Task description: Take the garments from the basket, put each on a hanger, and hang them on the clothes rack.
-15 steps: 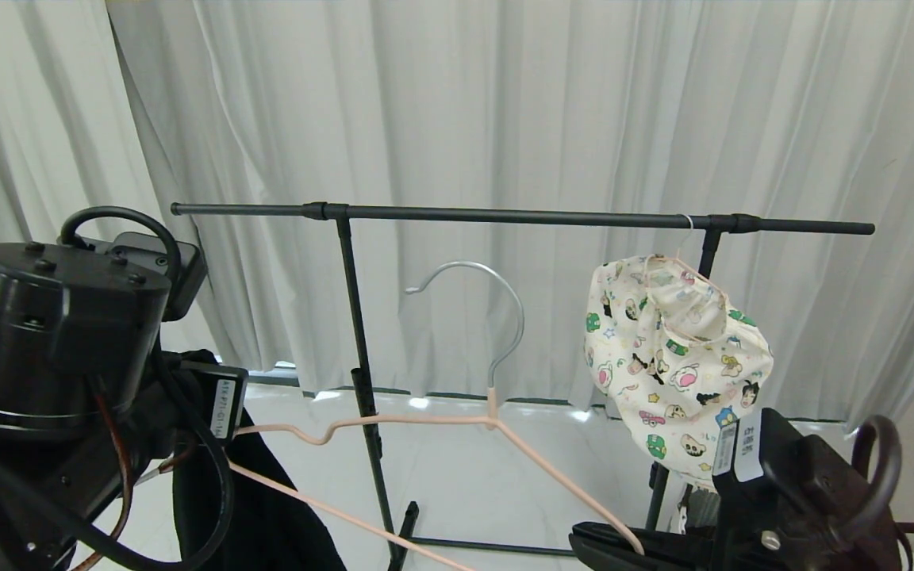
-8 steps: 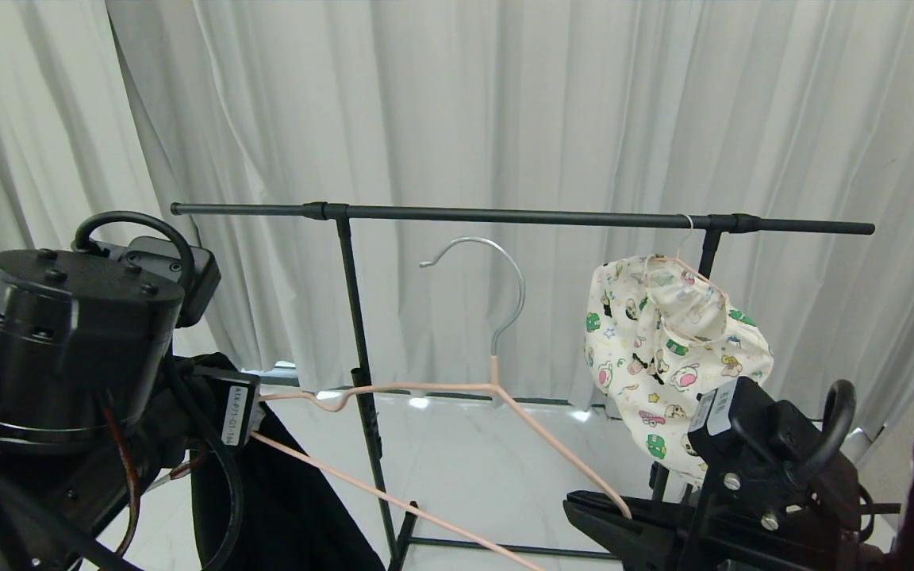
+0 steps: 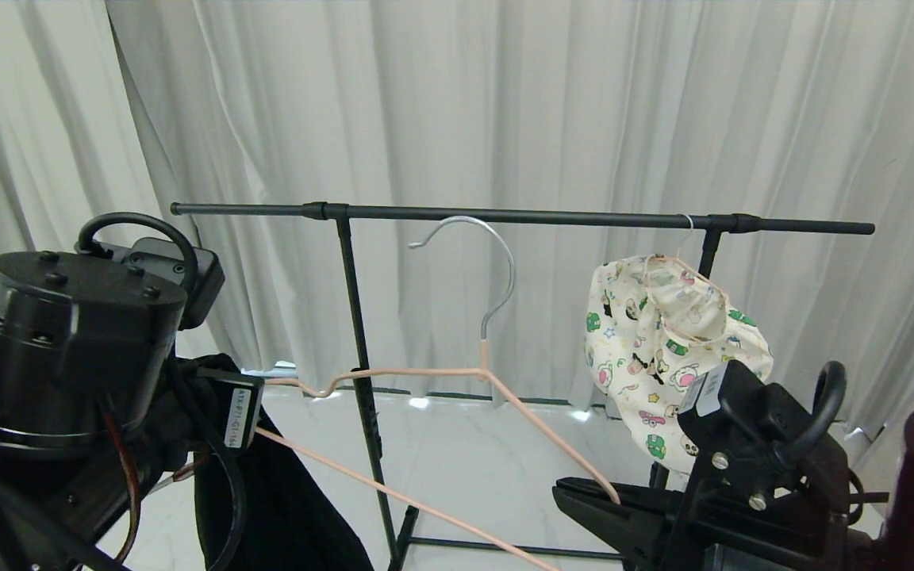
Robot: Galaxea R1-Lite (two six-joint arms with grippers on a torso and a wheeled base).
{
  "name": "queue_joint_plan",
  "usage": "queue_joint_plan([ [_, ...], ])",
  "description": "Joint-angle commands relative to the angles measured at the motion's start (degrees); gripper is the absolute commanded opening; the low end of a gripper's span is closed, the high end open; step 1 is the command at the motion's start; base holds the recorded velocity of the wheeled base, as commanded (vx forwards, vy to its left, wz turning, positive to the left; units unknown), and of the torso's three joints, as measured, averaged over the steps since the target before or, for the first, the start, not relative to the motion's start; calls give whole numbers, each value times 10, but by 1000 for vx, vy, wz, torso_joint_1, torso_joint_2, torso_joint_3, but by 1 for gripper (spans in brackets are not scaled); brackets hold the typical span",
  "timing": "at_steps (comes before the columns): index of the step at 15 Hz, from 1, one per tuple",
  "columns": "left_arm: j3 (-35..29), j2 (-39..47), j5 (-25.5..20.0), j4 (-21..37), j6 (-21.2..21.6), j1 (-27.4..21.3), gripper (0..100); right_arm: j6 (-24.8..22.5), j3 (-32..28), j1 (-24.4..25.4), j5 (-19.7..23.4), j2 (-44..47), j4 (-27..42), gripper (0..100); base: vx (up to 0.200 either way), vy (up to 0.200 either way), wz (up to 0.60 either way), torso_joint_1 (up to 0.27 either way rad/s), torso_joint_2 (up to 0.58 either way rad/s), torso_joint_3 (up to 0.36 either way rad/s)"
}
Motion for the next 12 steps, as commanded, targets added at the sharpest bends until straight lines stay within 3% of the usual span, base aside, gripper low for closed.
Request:
queue_joint_plan([
  [1, -1, -2, 0, 0, -2, -30, 0, 1, -5, 3, 0, 18, -1, 0, 0, 0, 0, 0, 0, 0],
  [3, -2, -1, 2, 0, -23, -71, 0, 2, -15, 3, 0, 37, -11, 0, 0, 0, 0, 0, 0, 0],
  [5, -3, 1, 4, 0, -24, -76, 0, 2, -16, 3, -2, 63, -58, 0, 0, 0, 0, 0, 0, 0],
  [9, -18, 0, 3, 0, -26, -86, 0, 10, -17, 25, -2, 85, -67, 0, 0, 0, 0, 0, 0, 0],
  [12, -42, 4, 3, 0, -63, -124, 0, 19, -25, 34, -3, 106, -88, 0, 0, 0, 0, 0, 0, 0],
])
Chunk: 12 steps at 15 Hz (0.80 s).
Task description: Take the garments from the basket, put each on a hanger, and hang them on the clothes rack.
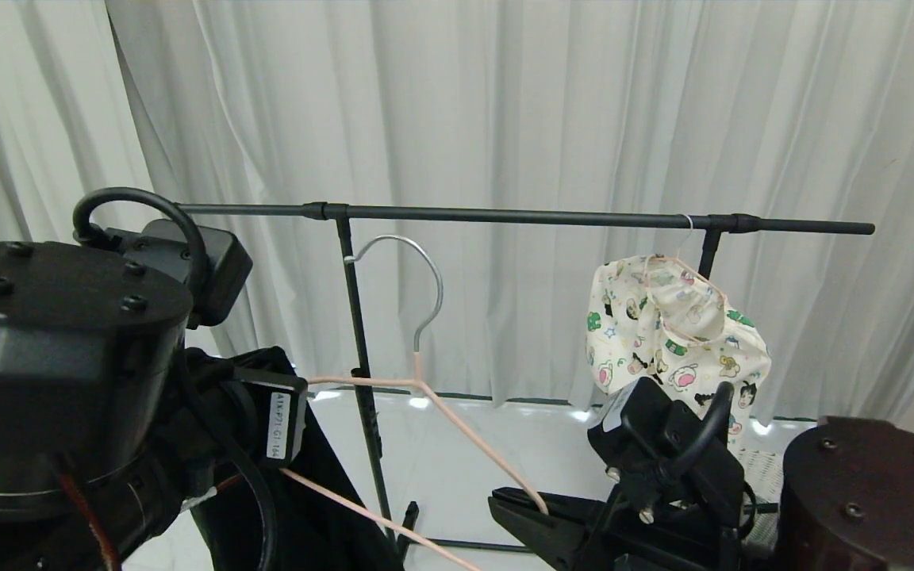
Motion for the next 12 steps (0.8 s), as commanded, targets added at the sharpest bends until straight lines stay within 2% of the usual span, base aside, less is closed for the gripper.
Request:
queue_joint_plan([
  [1, -15, 5, 0, 0, -14, -35, 0, 5, -9, 8, 0, 22, -3, 0, 0, 0, 0, 0, 0, 0],
  [4, -46, 13, 0, 0, -42, -95, 0, 22, -14, 17, -21, 40, -12, 0, 0, 0, 0, 0, 0, 0],
  [8, -48, 11, 2, 0, -43, -160, 0, 80, -14, 36, -72, 47, -34, 0, 0, 0, 0, 0, 0, 0],
  [12, -41, 13, 2, -15, -43, -185, 0, 86, -12, 48, -89, 44, -40, 0, 0, 0, 0, 0, 0, 0],
])
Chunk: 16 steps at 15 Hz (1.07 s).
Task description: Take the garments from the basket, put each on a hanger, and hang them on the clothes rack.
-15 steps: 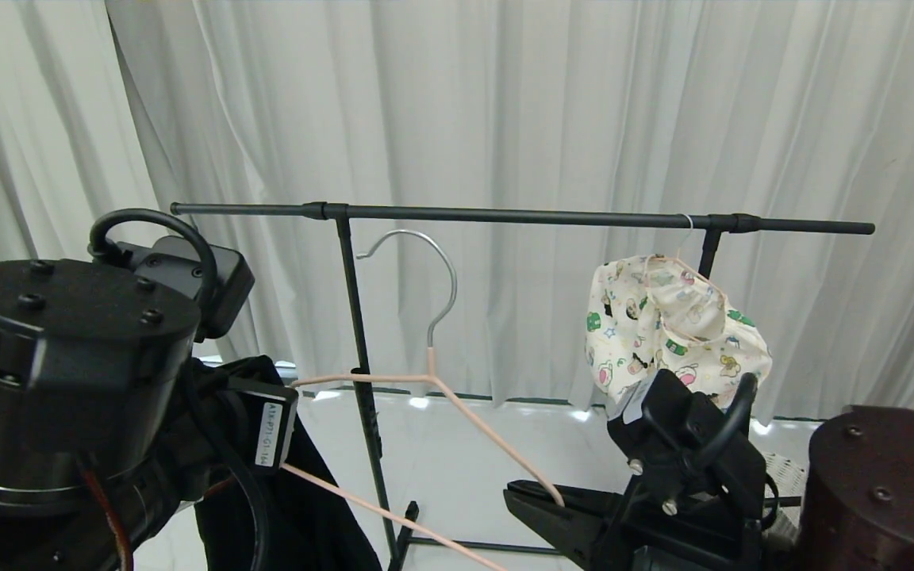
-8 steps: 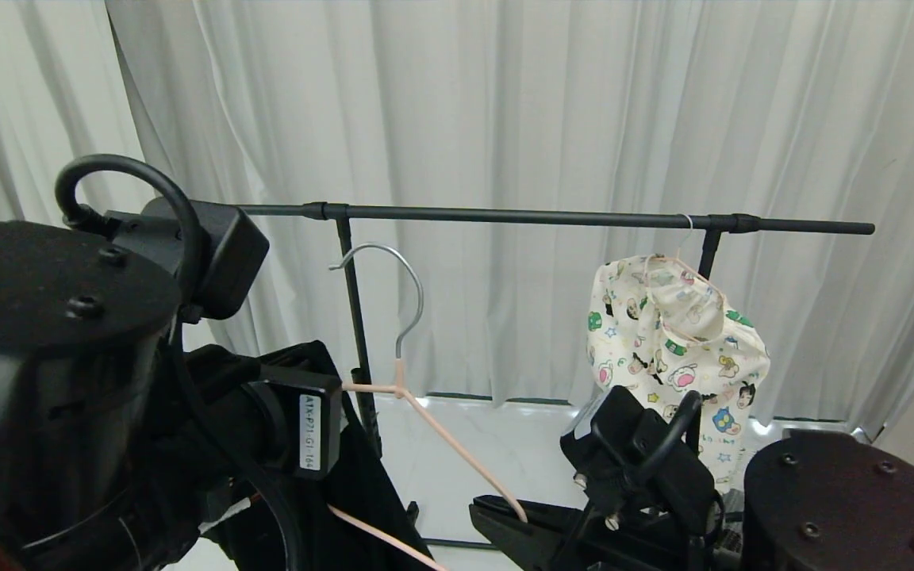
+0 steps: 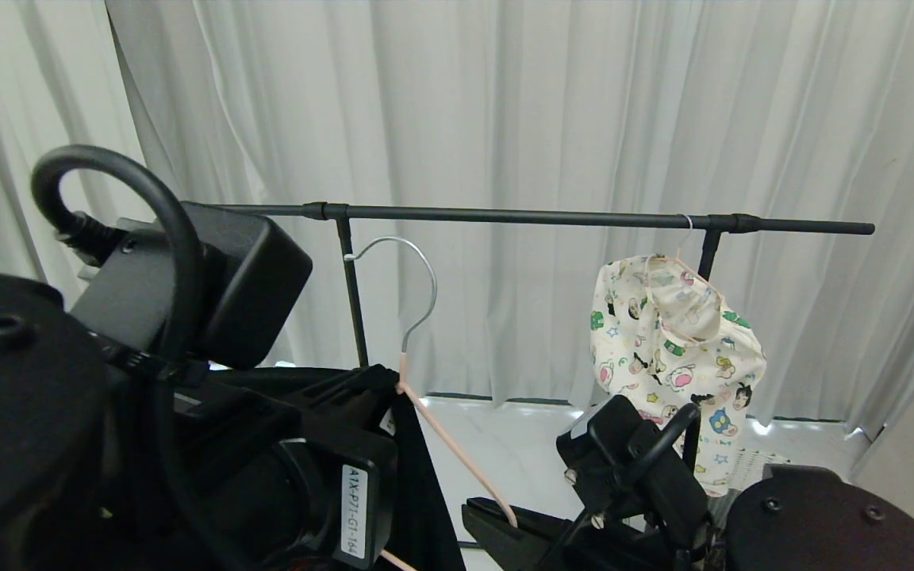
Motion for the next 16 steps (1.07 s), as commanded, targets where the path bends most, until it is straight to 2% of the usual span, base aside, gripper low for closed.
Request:
queue_joint_plan([
  [1, 6, 0, 1, -2, 0, -5, 0, 0, 1, 2, -9, 0, -4, 0, 0, 0, 0, 0, 0, 0],
  [2, 12, -4, 10, -2, 0, -4, 0, 3, 2, 1, -35, -2, -5, 0, 0, 0, 0, 0, 0, 0],
  [4, 16, -5, 23, -2, 0, -4, 0, 10, 2, 1, -44, -13, -5, 0, 0, 0, 0, 0, 0, 0],
  [5, 17, -5, 26, -2, 0, -4, 100, 10, 3, -2, -46, -20, -5, 0, 0, 0, 0, 0, 0, 0],
  [9, 19, -5, 26, -2, -1, -3, 100, 5, 2, -16, -69, -34, -5, 0, 0, 0, 0, 0, 0, 0],
  [13, 38, -18, 26, -2, -1, -4, 100, -20, 5, -30, -87, -59, -5, 0, 0, 0, 0, 0, 0, 0],
  [16, 64, -50, 25, -2, 3, -4, 100, -48, 46, -32, -94, -83, -5, 0, 0, 0, 0, 0, 0, 0],
])
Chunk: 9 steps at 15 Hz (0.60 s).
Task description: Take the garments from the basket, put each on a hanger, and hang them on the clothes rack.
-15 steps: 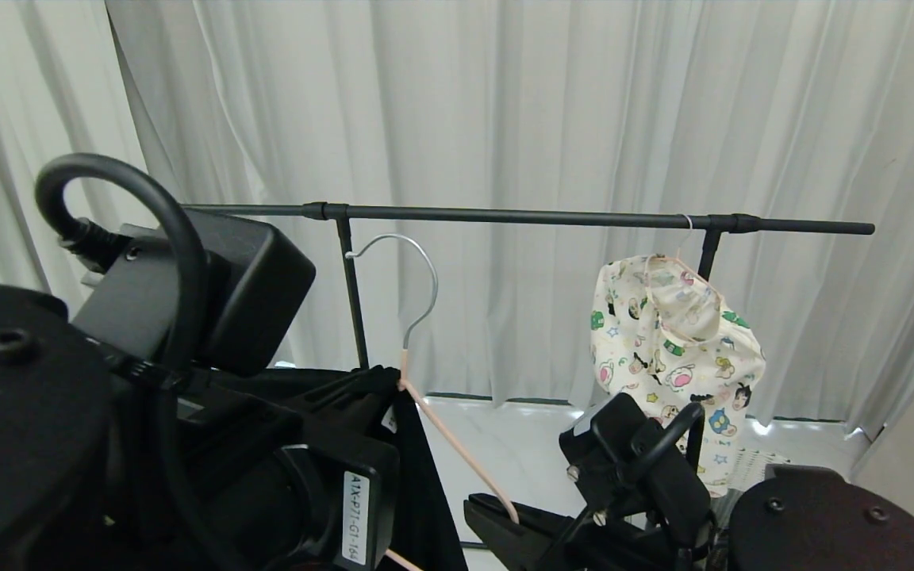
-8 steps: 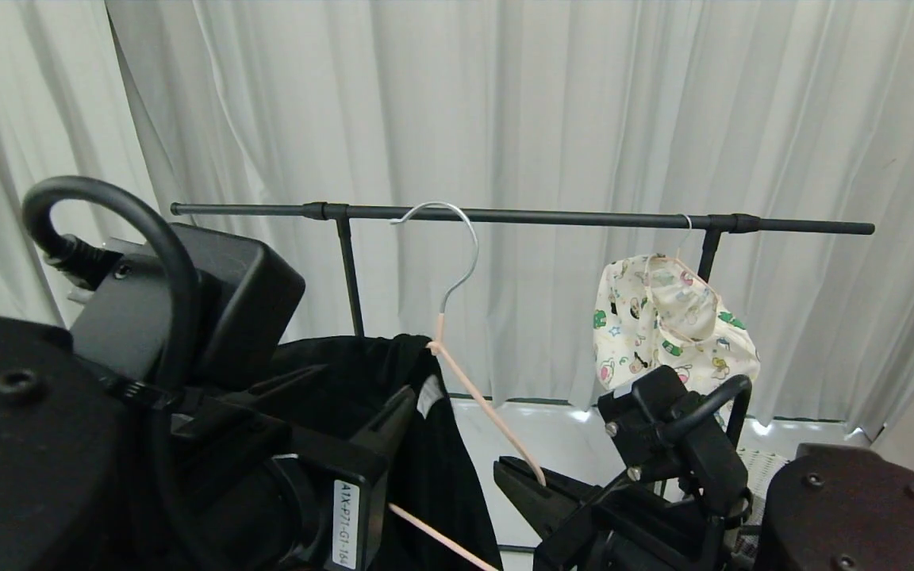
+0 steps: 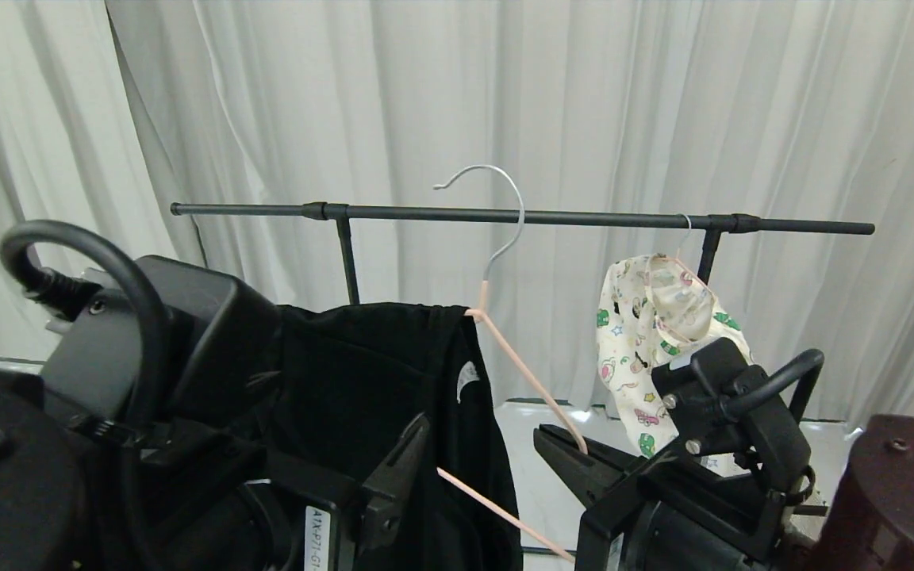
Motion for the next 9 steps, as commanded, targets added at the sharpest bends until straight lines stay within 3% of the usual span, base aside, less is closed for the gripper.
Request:
queue_joint_plan([
  [1, 20, -40, -2, 0, 4, -1, 100, -13, 47, 2, 0, -34, 0, 0, 0, 0, 0, 0, 0, 0],
  [3, 43, -89, -18, 0, 23, -2, 100, -24, 85, 11, 0, -65, -1, 0, 0, 0, 0, 0, 0, 0],
  [4, 59, -119, -49, 0, 43, -1, 100, -30, 103, 19, 0, -81, -1, 0, 0, 0, 0, 0, 0, 0],
  [7, 125, -225, -205, 0, 166, 17, 100, -53, 156, 51, 0, -121, -1, 0, 0, 0, 0, 0, 0, 0],
  [9, 155, -242, -287, 0, 210, 44, 100, -65, 185, 86, 0, -140, -1, 0, 0, 0, 0, 0, 0, 0],
])
